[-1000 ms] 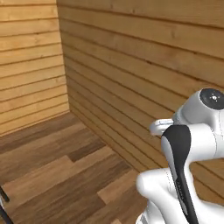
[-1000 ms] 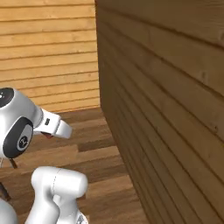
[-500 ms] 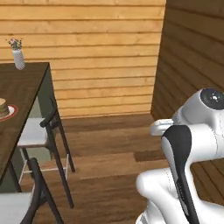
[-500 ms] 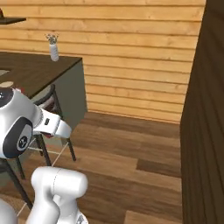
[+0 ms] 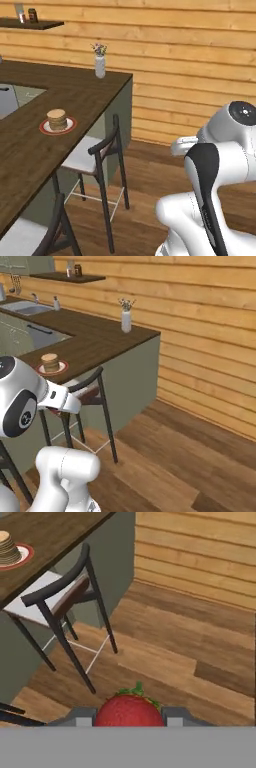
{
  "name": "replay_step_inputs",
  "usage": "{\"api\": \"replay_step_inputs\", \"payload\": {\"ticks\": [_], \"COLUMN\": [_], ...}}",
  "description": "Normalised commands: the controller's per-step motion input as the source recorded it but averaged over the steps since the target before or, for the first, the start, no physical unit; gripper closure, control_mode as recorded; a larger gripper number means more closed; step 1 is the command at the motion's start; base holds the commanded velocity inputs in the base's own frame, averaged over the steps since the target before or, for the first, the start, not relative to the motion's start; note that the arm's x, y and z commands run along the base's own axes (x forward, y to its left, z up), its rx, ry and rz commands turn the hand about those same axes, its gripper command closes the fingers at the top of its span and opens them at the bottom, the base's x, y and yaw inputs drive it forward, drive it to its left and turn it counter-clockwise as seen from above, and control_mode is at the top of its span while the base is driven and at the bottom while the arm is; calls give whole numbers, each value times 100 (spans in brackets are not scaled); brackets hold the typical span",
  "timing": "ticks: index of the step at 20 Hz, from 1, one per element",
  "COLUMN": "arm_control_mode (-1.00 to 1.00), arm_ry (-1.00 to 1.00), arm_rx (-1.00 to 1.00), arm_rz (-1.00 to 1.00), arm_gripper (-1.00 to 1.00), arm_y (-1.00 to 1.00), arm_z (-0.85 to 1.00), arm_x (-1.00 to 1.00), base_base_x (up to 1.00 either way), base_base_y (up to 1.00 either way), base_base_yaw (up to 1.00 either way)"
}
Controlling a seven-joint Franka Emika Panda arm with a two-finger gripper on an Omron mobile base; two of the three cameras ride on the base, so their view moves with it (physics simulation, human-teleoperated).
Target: Take the strawberry from the fridge and place it on top of the pancake, located on the dining counter.
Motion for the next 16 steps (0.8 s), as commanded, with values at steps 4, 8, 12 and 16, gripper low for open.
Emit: {"api": "replay_step_inputs", "payload": {"ticks": [4, 8, 12, 16], "arm_control_mode": [100, 100, 100, 100], "arm_ry": [0, 0, 0, 0], "arm_rx": [0, 0, 0, 0], "arm_rz": [0, 0, 0, 0], "arm_gripper": [100, 100, 100, 100], "arm_y": [0, 0, 0, 0], "arm_z": [0, 0, 0, 0], "arm_x": [0, 0, 0, 0], "base_base_x": [98, 100, 81, 32], "base_base_y": [-31, -12, -52, -63], "base_base_yaw": [55, 54, 61, 73]}}
